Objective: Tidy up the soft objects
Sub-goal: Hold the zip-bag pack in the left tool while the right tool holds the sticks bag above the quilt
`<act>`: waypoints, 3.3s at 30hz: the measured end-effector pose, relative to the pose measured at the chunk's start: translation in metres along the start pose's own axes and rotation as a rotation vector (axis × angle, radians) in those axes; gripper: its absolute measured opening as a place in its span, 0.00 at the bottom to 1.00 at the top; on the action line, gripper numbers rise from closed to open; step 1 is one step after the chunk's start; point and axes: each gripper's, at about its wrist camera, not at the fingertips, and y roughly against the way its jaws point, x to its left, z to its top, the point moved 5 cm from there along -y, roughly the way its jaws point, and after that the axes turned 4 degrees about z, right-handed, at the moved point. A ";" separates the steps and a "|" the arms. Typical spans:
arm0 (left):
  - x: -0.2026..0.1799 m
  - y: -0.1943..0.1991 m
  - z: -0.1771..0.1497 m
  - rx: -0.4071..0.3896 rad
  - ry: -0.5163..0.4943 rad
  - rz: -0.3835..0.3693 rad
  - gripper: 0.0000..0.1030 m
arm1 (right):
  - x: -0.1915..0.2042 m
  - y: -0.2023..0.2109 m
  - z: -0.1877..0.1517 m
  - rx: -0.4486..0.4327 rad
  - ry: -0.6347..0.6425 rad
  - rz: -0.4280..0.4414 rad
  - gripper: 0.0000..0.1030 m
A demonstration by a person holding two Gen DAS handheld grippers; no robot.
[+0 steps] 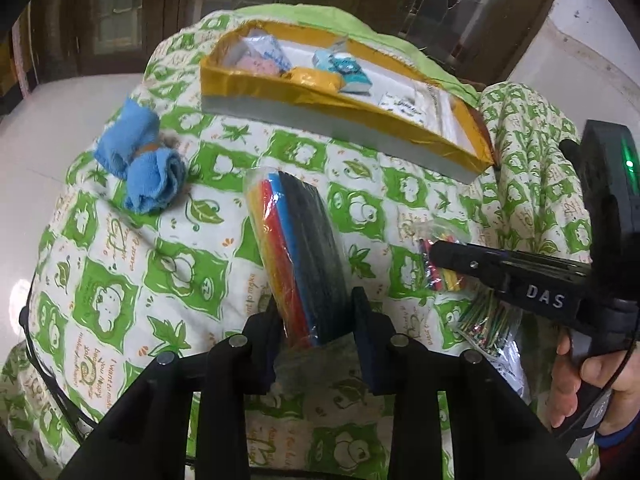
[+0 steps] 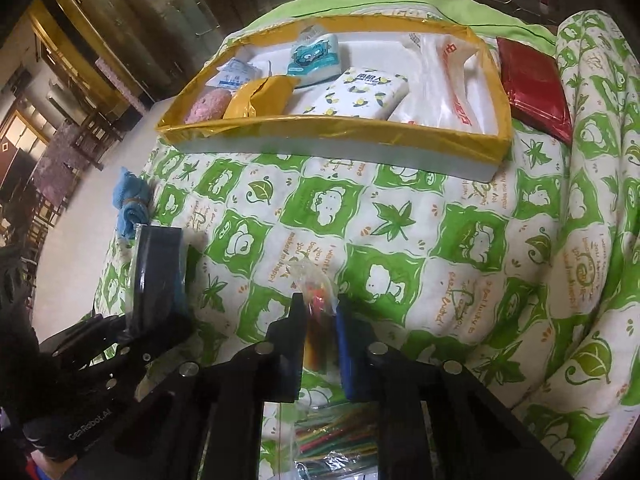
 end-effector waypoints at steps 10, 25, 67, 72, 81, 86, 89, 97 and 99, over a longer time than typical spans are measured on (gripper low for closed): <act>-0.009 -0.005 0.002 -0.015 0.000 -0.004 0.30 | -0.002 0.005 0.000 -0.020 -0.012 0.011 0.14; 0.002 0.010 0.005 -0.017 0.010 -0.002 0.30 | -0.007 0.014 0.003 -0.037 -0.049 0.039 0.15; -0.002 0.013 0.010 -0.022 0.001 -0.009 0.30 | -0.011 0.025 0.006 -0.068 -0.069 0.053 0.15; -0.005 0.012 0.010 -0.019 -0.009 -0.001 0.30 | -0.011 0.026 0.007 -0.072 -0.068 0.053 0.15; -0.004 0.009 0.009 -0.016 -0.013 0.008 0.30 | -0.011 0.026 0.006 -0.071 -0.072 0.050 0.15; -0.003 0.009 0.009 -0.016 -0.022 0.019 0.30 | -0.012 0.026 0.007 -0.074 -0.075 0.048 0.15; -0.003 0.010 0.010 -0.020 -0.030 0.027 0.30 | -0.013 0.028 0.009 -0.082 -0.079 0.049 0.15; -0.002 0.014 0.019 -0.029 -0.029 0.023 0.30 | -0.016 0.040 0.017 -0.115 -0.083 0.045 0.15; 0.000 0.017 0.024 -0.033 -0.026 0.019 0.30 | -0.017 0.043 0.020 -0.125 -0.083 0.044 0.15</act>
